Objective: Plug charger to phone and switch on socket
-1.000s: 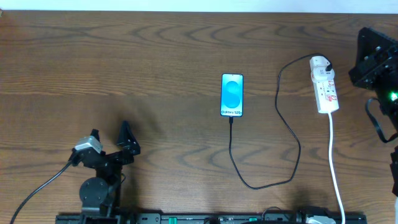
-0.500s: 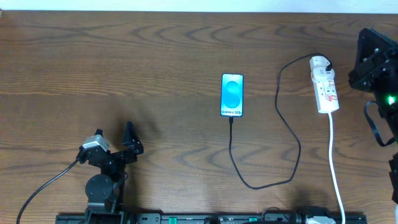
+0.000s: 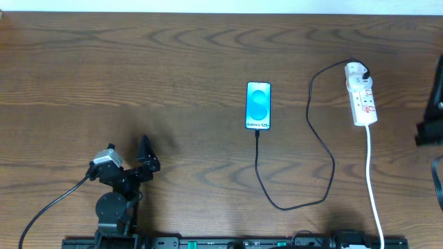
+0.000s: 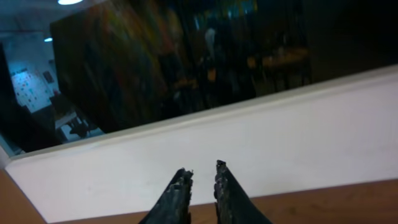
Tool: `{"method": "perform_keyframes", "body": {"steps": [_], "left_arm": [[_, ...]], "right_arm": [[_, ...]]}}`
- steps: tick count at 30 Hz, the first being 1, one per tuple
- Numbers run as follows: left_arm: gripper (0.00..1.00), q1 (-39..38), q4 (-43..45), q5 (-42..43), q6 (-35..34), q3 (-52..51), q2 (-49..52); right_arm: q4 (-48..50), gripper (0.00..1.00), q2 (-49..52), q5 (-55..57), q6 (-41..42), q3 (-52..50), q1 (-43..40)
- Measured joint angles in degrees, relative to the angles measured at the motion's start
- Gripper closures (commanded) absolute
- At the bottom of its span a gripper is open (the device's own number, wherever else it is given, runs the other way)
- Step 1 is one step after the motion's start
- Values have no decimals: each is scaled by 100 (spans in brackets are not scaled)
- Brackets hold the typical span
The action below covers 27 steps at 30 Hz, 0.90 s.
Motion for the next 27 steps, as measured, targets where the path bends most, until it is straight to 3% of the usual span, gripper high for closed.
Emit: {"method": "perform_keyframes", "body": {"steps": [13, 20, 27], "left_arm": [[4, 0, 0, 0, 0, 0, 0], [4, 0, 0, 0, 0, 0, 4], [4, 0, 0, 0, 0, 0, 4]], "right_arm": [[291, 93, -1471, 24, 15, -334, -46], [737, 79, -2114, 46, 66, -691, -326], [831, 83, -2186, 61, 7, -721, -380]]}}
